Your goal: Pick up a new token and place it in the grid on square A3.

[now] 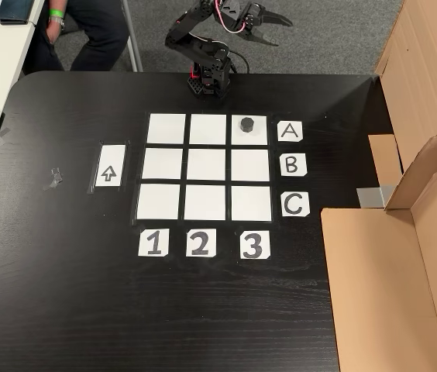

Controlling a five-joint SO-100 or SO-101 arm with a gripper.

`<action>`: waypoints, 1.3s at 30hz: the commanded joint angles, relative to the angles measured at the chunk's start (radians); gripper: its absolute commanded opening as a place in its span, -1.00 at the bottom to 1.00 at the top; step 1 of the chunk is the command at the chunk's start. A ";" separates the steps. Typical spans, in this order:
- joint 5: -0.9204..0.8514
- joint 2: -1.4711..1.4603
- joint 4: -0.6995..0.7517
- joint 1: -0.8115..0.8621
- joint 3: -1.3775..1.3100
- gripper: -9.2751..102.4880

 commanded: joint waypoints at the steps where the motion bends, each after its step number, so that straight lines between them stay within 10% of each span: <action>1: 0.009 0.078 -0.018 -0.009 0.025 -0.23; 39: 0.072 0.342 0.110 -0.288 0.210 -0.23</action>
